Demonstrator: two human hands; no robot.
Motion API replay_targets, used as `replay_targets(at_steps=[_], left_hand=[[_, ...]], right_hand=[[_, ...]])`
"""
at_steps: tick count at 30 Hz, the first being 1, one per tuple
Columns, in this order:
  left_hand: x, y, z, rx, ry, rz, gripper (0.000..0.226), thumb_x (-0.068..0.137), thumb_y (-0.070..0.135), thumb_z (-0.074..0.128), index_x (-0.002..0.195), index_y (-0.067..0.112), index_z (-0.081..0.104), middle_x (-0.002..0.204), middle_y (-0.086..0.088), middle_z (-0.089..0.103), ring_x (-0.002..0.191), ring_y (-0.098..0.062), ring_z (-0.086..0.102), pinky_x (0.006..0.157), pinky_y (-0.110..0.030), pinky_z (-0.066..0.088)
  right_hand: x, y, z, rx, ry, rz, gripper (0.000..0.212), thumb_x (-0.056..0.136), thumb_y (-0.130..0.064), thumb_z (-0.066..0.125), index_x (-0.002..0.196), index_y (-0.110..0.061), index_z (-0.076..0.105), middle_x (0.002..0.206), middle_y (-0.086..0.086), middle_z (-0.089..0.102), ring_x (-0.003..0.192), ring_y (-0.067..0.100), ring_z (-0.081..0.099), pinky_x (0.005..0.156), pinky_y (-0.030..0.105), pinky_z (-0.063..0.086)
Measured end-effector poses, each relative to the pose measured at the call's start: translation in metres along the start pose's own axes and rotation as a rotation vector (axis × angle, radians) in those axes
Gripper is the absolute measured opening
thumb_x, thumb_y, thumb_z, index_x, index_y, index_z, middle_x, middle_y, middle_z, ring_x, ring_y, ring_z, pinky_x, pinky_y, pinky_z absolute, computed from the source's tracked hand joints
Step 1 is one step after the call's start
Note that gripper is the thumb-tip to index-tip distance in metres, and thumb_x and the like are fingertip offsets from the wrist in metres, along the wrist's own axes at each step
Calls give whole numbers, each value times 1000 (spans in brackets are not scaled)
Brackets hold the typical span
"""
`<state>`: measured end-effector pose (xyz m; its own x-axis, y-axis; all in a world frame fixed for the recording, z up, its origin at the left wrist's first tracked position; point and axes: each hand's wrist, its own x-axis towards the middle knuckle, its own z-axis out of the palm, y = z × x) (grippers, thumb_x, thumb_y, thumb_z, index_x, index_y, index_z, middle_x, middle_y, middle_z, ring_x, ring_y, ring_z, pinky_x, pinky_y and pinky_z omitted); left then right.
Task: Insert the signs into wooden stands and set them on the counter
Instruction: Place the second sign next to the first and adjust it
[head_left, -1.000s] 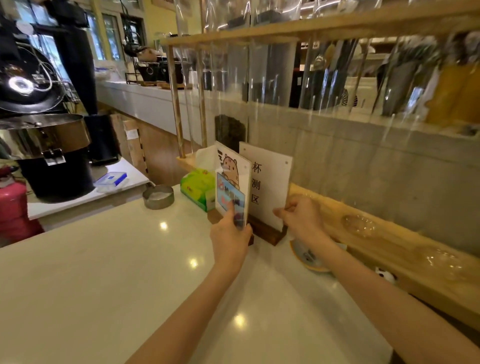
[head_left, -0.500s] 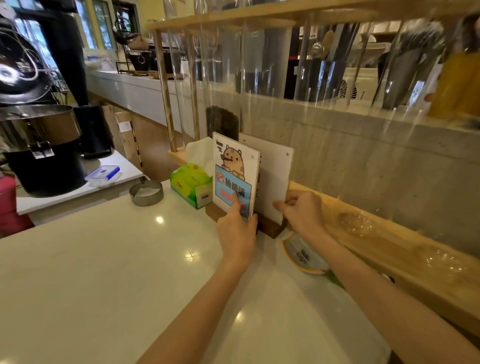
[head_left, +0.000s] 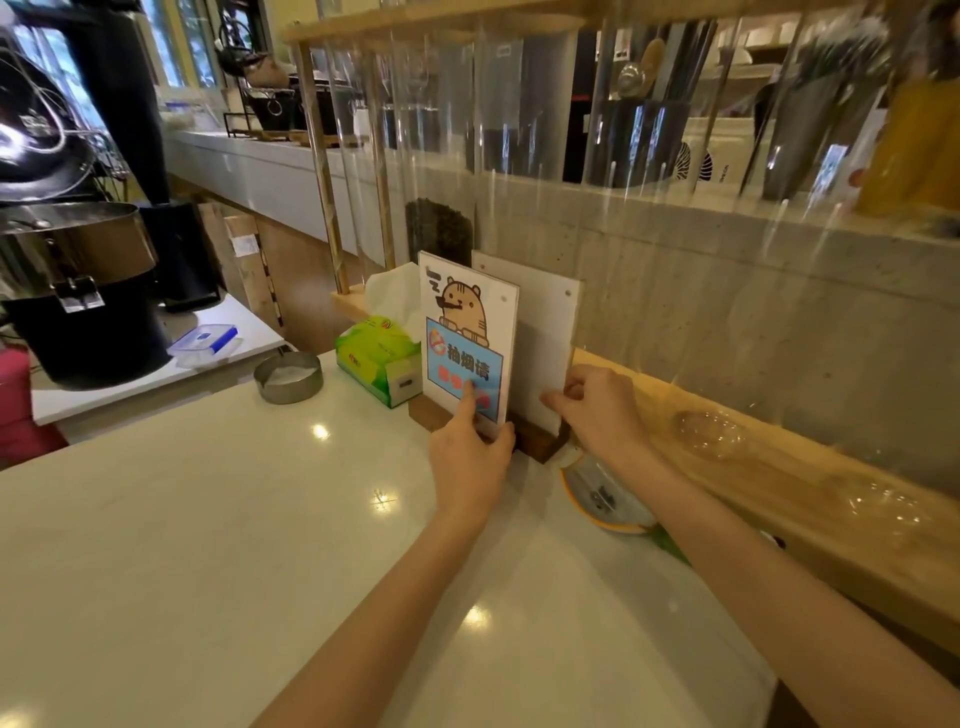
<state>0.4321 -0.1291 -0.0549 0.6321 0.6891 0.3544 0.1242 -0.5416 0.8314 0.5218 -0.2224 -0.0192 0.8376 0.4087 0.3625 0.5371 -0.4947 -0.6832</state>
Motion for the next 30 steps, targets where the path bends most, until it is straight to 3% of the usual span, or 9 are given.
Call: replay_targets(at_steps=[4,8,10,13,16,19,21,25,30], left_hand=[[4,-9,-18,-8,-173,19,64,80,16,62,137,18,32,130,-7,53,106,-15,56,87,-27,50],[9,-12,-32,110,-305,27,66,79,20,63,137,20,31,133,-7,48,118,-20,49,91,-33,48],[10,-15,-35,180,-334,34,66,78,23,64,136,20,32,134,-6,48,120,-20,45,94,-34,46],[12,-21,-34,321,-381,64,64,76,31,65,132,19,38,134,-4,46,121,-20,42,98,-34,43],[11,-26,-31,409,-402,76,63,76,37,64,132,19,39,134,-4,42,123,-21,39,102,-36,41],[10,-28,-29,448,-417,78,63,78,36,62,133,18,37,137,-7,38,124,-23,39,103,-38,42],[9,-27,-29,456,-417,81,61,79,34,61,133,17,38,138,-8,37,123,-23,41,102,-37,44],[8,-25,-30,500,-405,105,58,80,34,59,132,16,40,139,-9,39,120,-23,44,97,-34,43],[5,-20,-29,527,-401,106,57,81,36,58,132,18,40,144,-10,36,122,-23,44,97,-32,43]], right_hand=[[-3,-12,-17,-152,-26,75,37,82,-30,62,109,-7,52,92,8,61,79,22,57,69,37,51],[-10,-25,-35,-79,156,-24,19,86,-27,55,99,-13,55,76,6,61,69,21,58,61,36,49],[-11,-31,-35,61,92,-80,12,86,-22,56,96,-15,57,74,3,61,69,17,58,64,36,50],[-9,-39,-25,206,-146,-54,26,84,-20,58,110,-17,55,90,-5,62,90,15,60,75,32,54],[-8,-41,-9,282,-269,-27,32,83,-21,63,113,-14,56,98,-6,60,95,12,60,66,13,47],[-7,-41,1,299,-239,-45,25,83,-19,62,107,-10,61,100,-3,62,89,10,60,53,4,45],[-5,-40,4,283,-174,-69,20,85,-15,60,102,-7,64,105,3,66,89,11,60,56,5,46],[-2,-37,5,276,-146,-92,16,85,-11,58,98,-4,66,113,14,67,96,21,65,74,31,57],[-4,-36,1,263,-158,-109,15,86,-10,57,96,-3,65,113,14,67,88,13,61,66,19,54]])
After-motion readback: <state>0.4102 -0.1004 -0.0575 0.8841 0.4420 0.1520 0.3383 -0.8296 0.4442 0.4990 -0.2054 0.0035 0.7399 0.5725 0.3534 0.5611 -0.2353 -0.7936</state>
